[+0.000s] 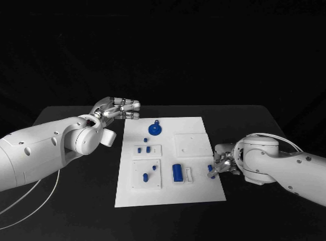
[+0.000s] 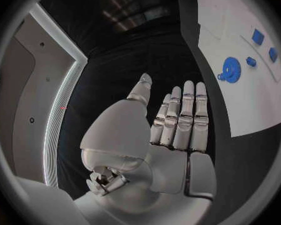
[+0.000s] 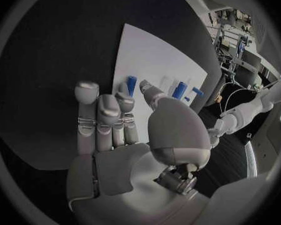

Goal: Assemble the parts on the task board

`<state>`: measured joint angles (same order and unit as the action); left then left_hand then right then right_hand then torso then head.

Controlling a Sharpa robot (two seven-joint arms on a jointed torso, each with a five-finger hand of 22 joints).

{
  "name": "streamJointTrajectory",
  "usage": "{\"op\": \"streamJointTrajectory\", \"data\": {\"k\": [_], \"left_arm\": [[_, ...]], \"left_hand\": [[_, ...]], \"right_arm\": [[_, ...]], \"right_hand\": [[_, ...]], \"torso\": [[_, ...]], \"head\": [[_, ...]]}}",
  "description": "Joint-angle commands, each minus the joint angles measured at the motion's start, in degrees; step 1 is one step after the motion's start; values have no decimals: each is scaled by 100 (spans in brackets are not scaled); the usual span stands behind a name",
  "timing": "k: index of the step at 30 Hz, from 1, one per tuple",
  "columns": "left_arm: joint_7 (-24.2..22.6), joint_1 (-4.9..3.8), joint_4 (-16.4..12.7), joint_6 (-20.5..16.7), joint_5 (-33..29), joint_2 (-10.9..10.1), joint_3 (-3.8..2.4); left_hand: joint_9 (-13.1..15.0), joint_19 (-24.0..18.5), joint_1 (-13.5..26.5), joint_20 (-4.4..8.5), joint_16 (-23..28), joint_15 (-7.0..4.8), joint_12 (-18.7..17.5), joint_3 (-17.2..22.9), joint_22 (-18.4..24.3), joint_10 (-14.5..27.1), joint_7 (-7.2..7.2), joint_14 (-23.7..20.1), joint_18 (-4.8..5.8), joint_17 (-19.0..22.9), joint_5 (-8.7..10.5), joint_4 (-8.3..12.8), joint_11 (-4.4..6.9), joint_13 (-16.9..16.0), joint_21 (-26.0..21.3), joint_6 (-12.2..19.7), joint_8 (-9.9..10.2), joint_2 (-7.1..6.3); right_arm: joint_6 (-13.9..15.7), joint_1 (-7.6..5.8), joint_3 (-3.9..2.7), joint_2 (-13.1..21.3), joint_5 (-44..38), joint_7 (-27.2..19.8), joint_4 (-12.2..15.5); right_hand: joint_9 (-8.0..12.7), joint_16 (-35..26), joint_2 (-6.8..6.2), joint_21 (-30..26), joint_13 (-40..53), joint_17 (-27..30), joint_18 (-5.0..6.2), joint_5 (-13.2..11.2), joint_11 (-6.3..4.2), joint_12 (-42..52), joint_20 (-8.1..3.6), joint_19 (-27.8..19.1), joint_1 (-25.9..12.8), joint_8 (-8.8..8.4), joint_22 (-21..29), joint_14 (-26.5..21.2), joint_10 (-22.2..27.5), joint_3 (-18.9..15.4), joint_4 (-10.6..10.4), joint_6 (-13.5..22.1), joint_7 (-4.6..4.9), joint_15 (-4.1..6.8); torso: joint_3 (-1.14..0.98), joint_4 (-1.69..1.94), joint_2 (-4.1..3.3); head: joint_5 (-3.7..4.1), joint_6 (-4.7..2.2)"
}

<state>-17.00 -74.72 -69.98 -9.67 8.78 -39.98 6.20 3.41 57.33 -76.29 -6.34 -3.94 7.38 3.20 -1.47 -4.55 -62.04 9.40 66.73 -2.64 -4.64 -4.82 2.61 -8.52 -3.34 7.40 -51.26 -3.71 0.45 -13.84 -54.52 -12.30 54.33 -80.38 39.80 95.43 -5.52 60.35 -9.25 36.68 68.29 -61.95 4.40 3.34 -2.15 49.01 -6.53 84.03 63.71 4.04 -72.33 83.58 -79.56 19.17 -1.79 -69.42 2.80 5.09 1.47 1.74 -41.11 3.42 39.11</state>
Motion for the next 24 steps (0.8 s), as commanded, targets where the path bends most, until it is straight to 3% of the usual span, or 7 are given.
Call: {"op": "streamJointTrajectory", "data": {"k": [1, 15, 19, 24], "left_arm": [[-32, -2, -16, 77, -14, 4, -4], [0, -2, -27, 88, 105, -4, -4], [9, -2, -29, 97, 115, -6, -4], [19, -2, -30, 103, 119, -12, -4]], "left_hand": [[-7, -24, 9, -14, 25, -15, 24, -2, 7, 41, 7, -49, -4, 5, 27, -35, 13, -8, 2, 32, 24, -40], [-9, -57, 18, -29, 25, 1, 23, 1, 12, 70, 16, -98, 0, 9, 35, -54, 1, -8, -18, 86, 27, -63], [-10, -65, 17, -33, 25, 5, 23, 7, 13, 78, 18, -110, 0, 9, 37, -60, -2, -8, -24, 101, 28, -67], [-10, -68, 17, -35, 23, 6, 23, 11, 13, 85, 19, -114, -2, 7, 43, -68, -4, -8, -27, 104, 28, -73]], "right_arm": [[45, 46, 57, -37, -387, 361, -73], [204, 61, 217, -178, -1010, 375, -283], [147, 61, 271, -208, -1072, 379, -312], [49, 61, 326, -225, -1063, 382, -321]], "right_hand": [[25, 21, 103, 7, -9, 4, -70, 52, 7, -15, 30, 273, -41, -42, -4, 2, -23, 82, 21, 21, 0, -15], [40, -28, 94, -61, -20, 50, -60, 61, 3, -35, 20, 275, -192, -40, 28, -3, 10, 424, 114, 65, 11, -4], [48, -42, 145, -71, -21, 61, -62, 205, 3, -40, 19, 274, -121, -40, 35, -5, 19, 450, 323, 77, 18, -2], [94, -65, 246, -109, -12, 76, -60, 635, 10, -43, 24, 268, -6, -42, 48, -9, 46, 412, 805, 124, 43, -7]], "torso": [[1, 1, 2], [-7, -4, -2], [-7, -6, 0], [-2, -11, 3]], "head": [[-4, -5], [-49, -7], [-49, -2], [-44, 11]]}}
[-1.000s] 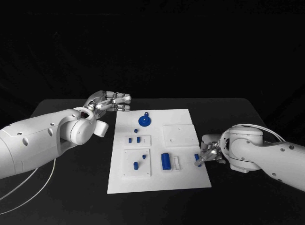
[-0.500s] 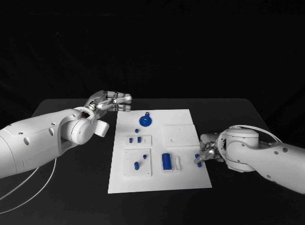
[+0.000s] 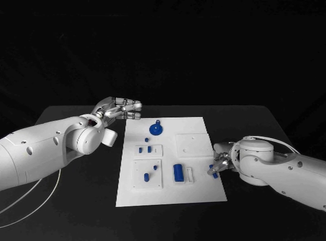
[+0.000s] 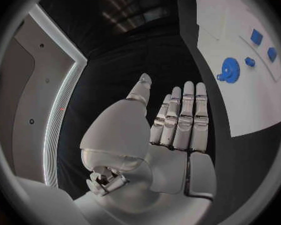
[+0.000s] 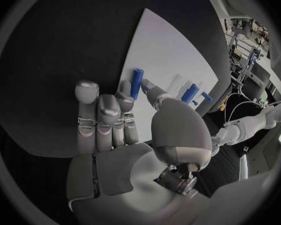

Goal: Assemble the parts on the task board

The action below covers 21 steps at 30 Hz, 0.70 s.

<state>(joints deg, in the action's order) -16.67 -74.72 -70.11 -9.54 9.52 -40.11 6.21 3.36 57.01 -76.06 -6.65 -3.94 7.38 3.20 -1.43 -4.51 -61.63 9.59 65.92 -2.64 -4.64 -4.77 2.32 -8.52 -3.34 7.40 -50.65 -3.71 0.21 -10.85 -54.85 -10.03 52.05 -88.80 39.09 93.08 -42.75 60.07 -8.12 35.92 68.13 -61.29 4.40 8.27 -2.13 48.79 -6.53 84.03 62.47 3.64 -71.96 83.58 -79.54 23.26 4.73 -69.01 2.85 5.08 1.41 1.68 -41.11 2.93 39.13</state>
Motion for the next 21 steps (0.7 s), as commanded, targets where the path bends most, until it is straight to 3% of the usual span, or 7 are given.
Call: {"op": "streamJointTrajectory", "data": {"k": [1, 6, 9, 11, 14, 18, 21], "left_arm": [[-12, -2, -17, 91, 46, 0, -4], [-5, -2, -17, 93, 47, -2, -4], [-1, -2, -17, 94, 47, -5, -4], [6, -2, -18, 96, 47, -8, -4], [14, -2, -20, 99, 47, -14, -4], [23, -2, -22, 103, 47, -18, -4], [33, -2, -23, 104, 47, -21, -4]], "left_hand": [[-5, -36, -7, -4, 23, 6, 23, 7, 9, 44, -1, -34, -2, 7, 37, -39, -4, -8, -27, 43, 28, -50], [-5, -37, -10, -4, 23, 6, 23, 9, 8, 44, 1, -33, -2, 6, 38, -39, -4, -8, -28, 55, 29, -52], [-7, -38, -16, -4, 23, 6, 23, 13, 8, 45, 4, -31, -2, 4, 40, -39, -4, -8, -30, 81, 31, -56], [-8, -39, -15, -5, 22, 5, 23, 15, 7, 48, 6, -27, -1, 2, 44, -45, -4, -8, -32, 110, 33, -61], [-11, -38, -17, -5, 22, 5, 23, 18, 6, 54, 13, -27, -1, 0, 44, -47, -7, -8, -33, 159, 37, -65], [-11, -38, -17, -5, 22, 5, 23, 18, 6, 54, 13, -27, -1, 0, 44, -47, -7, -8, -33, 159, 37, -65], [-11, -38, -17, -5, 22, 5, 23, 18, 6, 54, 13, -27, -1, 0, 44, -47, -7, -8, -33, 159, 37, -65]], "right_arm": [[-268, 95, 110, 0, -219, 454, -87], [-261, 95, 142, -5, -190, 454, -78], [-180, 95, 150, -4, -77, 452, -68], [-44, 95, 154, 1, 105, 450, -57], [98, 95, 156, 11, 343, 448, -43], [218, 94, 156, 33, 548, 447, -55], [334, 94, 156, 52, 704, 443, -108]], "right_hand": [[3827, -42, 152, -48, 5, 13, -58, 204, 14, -24, 26, 265, 146, -2, 16, -8, 52, -11, 258, 96, 49, -10], [3853, -73, 214, -70, 6, 33, -50, 518, 22, -30, 36, 265, 269, -4, 16, -11, 76, 3, 571, 132, 74, -21], [3851, -62, 327, -52, 14, 19, -50, 981, 16, -20, 31, 270, 268, -1, 3, -11, 85, 161, 688, 104, 83, -13], [3861, -73, 339, -21, -2, 22, -43, 1848, 17, -61, 16, 266, 91, -5, -31, -28, 127, 836, 936, 149, 121, -16], [3855, -86, 318, 29, -4, 31, -27, 2330, 12, -62, 11, 263, -144, 0, -88, -35, 125, 1382, 1037, 139, 136, 4], [3850, -78, 323, 58, -4, 23, -22, 2377, 5, -59, 10, 259, -229, -3, -137, -32, 115, 1517, 1056, 121, 130, 6], [3840, -71, 380, 56, -1, 20, -31, 1726, -2, -45, 17, 265, -261, -2, -139, -21, 88, 1287, 941, 83, 103, 4]], "torso": [[4, -6, 2], [4, 1, 2], [3, 3, 1], [3, 4, 0], [2, 3, 0], [6, 2, 1], [8, -2, 3]], "head": [[6, 9], [14, 15], [19, 12], [15, 11], [9, 16], [15, 19], [11, 23]]}}
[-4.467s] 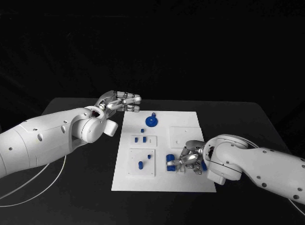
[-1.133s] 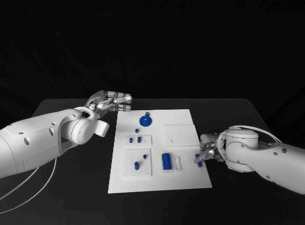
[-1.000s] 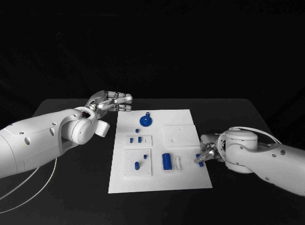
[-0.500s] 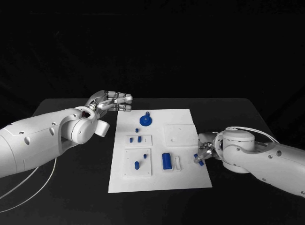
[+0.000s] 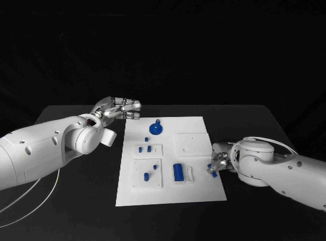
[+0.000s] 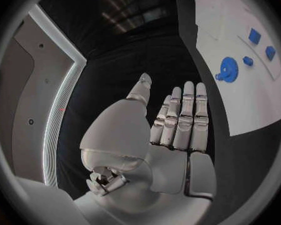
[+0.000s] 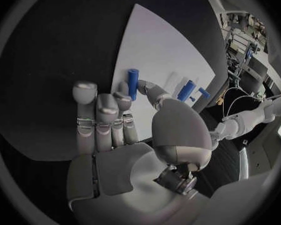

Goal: Assemble the parts on the task board

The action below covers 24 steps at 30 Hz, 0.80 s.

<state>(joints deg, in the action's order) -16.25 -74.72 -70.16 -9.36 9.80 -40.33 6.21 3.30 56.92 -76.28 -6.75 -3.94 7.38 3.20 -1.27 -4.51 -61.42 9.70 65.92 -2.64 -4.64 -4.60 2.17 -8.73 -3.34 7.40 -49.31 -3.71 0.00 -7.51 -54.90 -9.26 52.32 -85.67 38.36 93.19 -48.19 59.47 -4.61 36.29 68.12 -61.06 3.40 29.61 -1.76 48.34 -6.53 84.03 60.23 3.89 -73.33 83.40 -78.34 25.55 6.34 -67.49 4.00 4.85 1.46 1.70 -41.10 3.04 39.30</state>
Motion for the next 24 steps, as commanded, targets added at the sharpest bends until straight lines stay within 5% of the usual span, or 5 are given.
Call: {"op": "streamJointTrajectory", "data": {"k": [1, 9, 15, 19, 24], "left_arm": [[-6, -2, -18, 88, 19, 1, -4], [19, -2, -18, 105, 18, -11, -4], [34, -2, -21, 118, 15, -16, -4], [38, -3, -23, 128, 13, -15, -4], [50, -3, -38, 172, 7, -19, -4]], "left_hand": [[-5, -28, 0, 5, 22, 4, 25, 11, 6, 37, 5, -25, -2, -2, 27, -37, 13, -8, -35, 50, 35, -46], [-8, -28, 0, 4, 22, 5, 23, 11, 6, 41, 10, -23, -1, -2, 27, -38, 10, -8, -35, 99, 40, -49], [-8, -28, 0, 4, 22, 5, 23, 11, 6, 41, 10, -23, -1, -2, 27, -38, 10, -8, -35, 99, 40, -49], [-8, -26, -5, 5, 22, 4, 23, 14, 5, 45, 12, -22, -2, -4, 24, -41, 11, -8, -37, 110, 38, -45], [-7, -24, 5, 5, 22, 5, 23, 10, 5, 49, 13, -22, -2, -5, 28, -51, 11, -8, -37, 115, 37, -44]], "right_arm": [[35, 99, 79, 31, 442, 513, -140], [203, 95, 42, 102, 804, 439, -201], [359, 77, -73, 192, 1332, 382, -133], [449, 34, -147, 246, 1852, 302, -21], [476, -49, -190, 299, 2446, 234, 145]], "right_hand": [[4382, -14, 51, 14, -2, 1, 65, -461, -38, -5, 16, 269, 6, -25, 2, -1, -29, 965, 760, -73, -15, 28], [4377, -2, 58, 68, -3, -5, 56, -639, -46, 3, 10, 283, 44, -25, -7, 5, -44, 701, 661, -100, -39, 32], [4380, 13, 66, 95, 3, -17, 57, -741, -54, 11, 1, 286, 76, -25, -1, 6, -50, 412, 566, -107, -56, 42], [4383, 2, 86, 78, 0, -9, 57, -1147, -57, 9, 0, 284, 68, -25, 21, 5, -58, 80, 419, -111, -87, 43], [4391, -3, 98, 85, -10, -12, 53, -1132, -61, -10, -7, 286, 144, -25, 47, 6, -51, -219, 266, -110, -96, 49]], "torso": [[3, -4, 2], [-7, -2, 0], [-2, -3, -1], [2, -4, 2], [2, 10, 0]], "head": [[0, 8], [-2, 32], [-7, 34], [-6, 26], [-8, 31]]}}
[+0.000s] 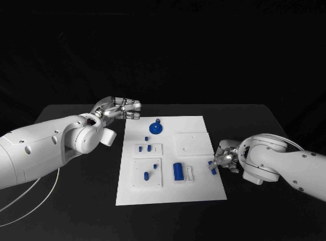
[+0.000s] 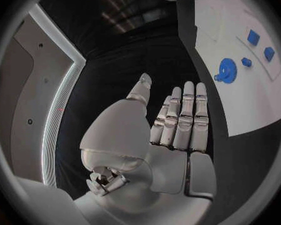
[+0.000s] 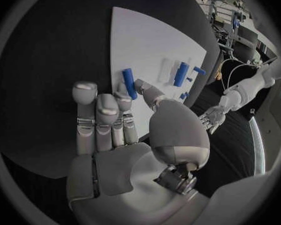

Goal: Assemble the parts on the task board

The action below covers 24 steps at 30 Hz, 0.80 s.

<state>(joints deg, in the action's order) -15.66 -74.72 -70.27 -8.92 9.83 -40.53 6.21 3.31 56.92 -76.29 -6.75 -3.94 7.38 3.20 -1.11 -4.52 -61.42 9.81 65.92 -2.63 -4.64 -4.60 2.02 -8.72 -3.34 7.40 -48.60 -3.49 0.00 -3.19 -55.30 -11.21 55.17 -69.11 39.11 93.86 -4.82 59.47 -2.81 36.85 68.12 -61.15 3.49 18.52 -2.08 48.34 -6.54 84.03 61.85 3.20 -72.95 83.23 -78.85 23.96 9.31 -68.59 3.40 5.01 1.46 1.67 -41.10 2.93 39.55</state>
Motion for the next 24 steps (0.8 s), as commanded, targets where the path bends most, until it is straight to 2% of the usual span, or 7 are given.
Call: {"op": "streamJointTrajectory", "data": {"k": [1, 7, 12, 21, 24], "left_arm": [[-4, -3, -31, 135, 3, -2, -4], [9, -3, -40, 160, 2, -6, -4], [13, -3, -42, 172, 1, -6, -4], [12, -3, -45, 183, 1, -10, -4], [11, -3, -47, 189, 1, -11, -4]], "left_hand": [[-8, -24, 5, 5, 22, 5, 23, -6, 5, 49, 2, -22, -2, -5, 28, -35, 11, -8, -37, 44, 15, -45], [-8, -24, 5, 5, 22, 5, 23, -6, 5, 49, 2, -22, -2, -5, 28, -35, 11, -8, -37, 44, 15, -45], [-8, -24, 5, 5, 22, 5, 23, -6, 5, 49, 2, -22, -2, -5, 28, -35, 11, -8, -37, 44, 15, -45], [-8, -25, -3, 5, 21, 4, 23, 0, 5, 62, 4, -18, -1, -7, 36, -42, 9, -8, -41, 54, 14, -58], [-8, -25, -3, 5, 21, 4, 23, 0, 5, 62, 4, -18, -1, -7, 36, -42, 9, -8, -41, 54, 14, -58]], "right_arm": [[43, -23, 0, 18, 893, 144, 108], [41, -60, -11, -9, 1236, 85, 243], [23, -68, -10, -94, 1329, 80, 251], [72, -70, 67, -334, 1365, 93, 136], [95, -70, 90, -409, 1306, 95, 91]], "right_hand": [[55, -3, -80, 33, -10, -4, 45, -21, -30, -11, -8, 285, -11, 45, 12, 22, 1, -81, -44, 2, -35, 36], [56, -20, -49, 29, -16, 1, 45, 1, -35, -27, -11, 283, 19, 43, 25, 19, 8, -152, -49, -5, -38, 39], [55, -15, -33, 34, -15, -8, 42, -4, -36, -25, -11, 283, 22, 44, 26, 22, 7, -183, -51, -16, -43, 39], [53, -25, -12, 28, -21, -9, 38, 25, -41, -37, -14, 281, 25, 44, 33, 21, 11, -260, -46, -32, -50, 42], [52, -18, -7, 29, -18, -17, 37, 25, -41, -31, -14, 281, 16, 44, 33, 25, 8, -286, -53, -35, -52, 41]], "torso": [[5, 11, 2], [11, 7, 1], [14, 7, 3], [-2, 5, -1], [0, 5, 2]], "head": [[3, 16], [-40, 23], [-31, 20], [-52, 23], [-51, 24]]}}
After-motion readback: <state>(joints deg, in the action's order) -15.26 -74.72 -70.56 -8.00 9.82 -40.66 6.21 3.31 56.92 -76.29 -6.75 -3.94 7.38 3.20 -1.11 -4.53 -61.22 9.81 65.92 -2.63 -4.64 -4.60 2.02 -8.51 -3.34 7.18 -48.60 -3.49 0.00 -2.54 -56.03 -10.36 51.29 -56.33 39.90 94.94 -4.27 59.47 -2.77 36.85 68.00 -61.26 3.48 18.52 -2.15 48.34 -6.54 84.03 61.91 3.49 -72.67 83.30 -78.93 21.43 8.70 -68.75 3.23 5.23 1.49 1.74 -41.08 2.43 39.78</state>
